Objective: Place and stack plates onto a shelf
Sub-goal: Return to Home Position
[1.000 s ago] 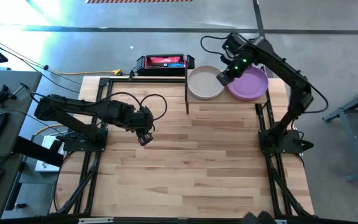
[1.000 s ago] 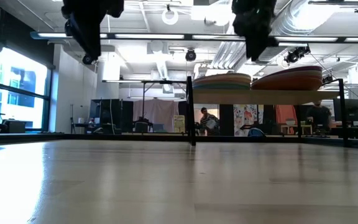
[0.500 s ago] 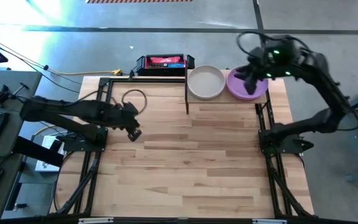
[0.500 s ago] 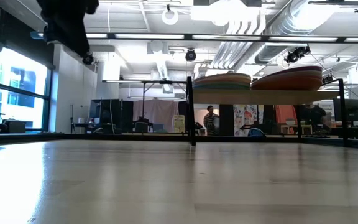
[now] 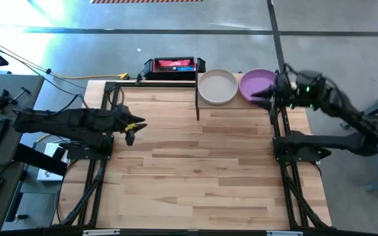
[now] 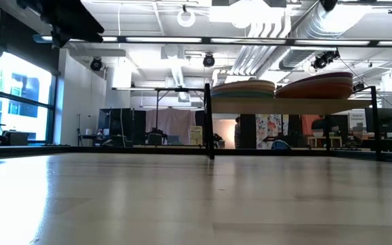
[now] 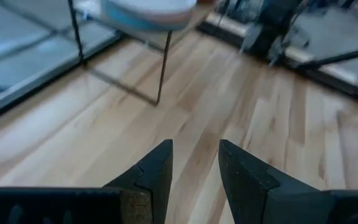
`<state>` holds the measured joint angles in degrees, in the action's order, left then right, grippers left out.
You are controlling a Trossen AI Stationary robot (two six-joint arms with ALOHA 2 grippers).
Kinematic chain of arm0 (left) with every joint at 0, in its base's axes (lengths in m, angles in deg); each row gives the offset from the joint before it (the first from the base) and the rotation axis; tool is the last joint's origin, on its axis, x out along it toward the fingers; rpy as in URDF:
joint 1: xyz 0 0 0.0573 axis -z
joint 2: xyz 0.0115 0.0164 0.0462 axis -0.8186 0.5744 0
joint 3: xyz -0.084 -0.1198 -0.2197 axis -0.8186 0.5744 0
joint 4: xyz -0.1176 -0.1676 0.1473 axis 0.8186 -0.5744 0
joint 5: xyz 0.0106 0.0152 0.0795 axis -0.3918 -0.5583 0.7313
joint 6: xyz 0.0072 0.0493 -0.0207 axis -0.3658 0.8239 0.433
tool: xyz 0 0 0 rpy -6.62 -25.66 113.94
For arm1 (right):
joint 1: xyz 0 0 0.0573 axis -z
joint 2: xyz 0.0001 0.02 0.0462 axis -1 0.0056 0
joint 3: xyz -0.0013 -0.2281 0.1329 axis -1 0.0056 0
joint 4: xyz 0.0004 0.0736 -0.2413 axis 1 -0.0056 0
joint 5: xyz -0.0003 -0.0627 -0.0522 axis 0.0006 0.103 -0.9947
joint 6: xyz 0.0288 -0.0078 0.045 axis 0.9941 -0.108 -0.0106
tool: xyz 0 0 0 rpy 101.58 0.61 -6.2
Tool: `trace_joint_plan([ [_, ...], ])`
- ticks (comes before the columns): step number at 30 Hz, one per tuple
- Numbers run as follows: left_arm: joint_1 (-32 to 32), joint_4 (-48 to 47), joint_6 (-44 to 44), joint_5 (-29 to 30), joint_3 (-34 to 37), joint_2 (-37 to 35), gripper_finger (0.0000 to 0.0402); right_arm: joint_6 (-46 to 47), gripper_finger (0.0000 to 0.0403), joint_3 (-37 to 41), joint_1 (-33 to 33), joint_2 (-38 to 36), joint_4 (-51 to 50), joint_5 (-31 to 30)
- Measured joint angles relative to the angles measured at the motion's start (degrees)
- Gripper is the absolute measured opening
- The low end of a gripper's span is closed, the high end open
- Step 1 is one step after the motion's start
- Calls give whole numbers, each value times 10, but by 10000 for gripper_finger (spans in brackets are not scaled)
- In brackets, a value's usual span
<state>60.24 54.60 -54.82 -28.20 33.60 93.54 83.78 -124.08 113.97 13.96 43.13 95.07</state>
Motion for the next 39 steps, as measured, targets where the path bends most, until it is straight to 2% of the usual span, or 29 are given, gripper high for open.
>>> trace_joint_plan([
  [3,0,57,34,0,47,-43,117,4,98,129,-3,-73,98,36],
  [8,0,168,69,20,135,-115,117,65,98,293,-3,-178,223,40],
  [12,0,225,73,23,194,-165,117,130,98,389,-4,-243,278,45],
  [17,0,239,64,22,245,-211,117,172,98,485,-4,-297,367,23],
  [22,0,239,64,23,281,-242,117,186,98,559,-4,-314,429,-17],
  [30,0,241,63,22,342,-269,117,216,98,646,-4,-315,486,-35],
  [33,0,240,65,21,362,-270,117,213,98,668,-4,-315,488,-39],
  [36,0,259,107,24,362,-264,117,212,98,669,-3,-311,459,-40],
  [39,-1,252,125,58,362,-264,117,211,98,669,-3,-310,459,-39],
])
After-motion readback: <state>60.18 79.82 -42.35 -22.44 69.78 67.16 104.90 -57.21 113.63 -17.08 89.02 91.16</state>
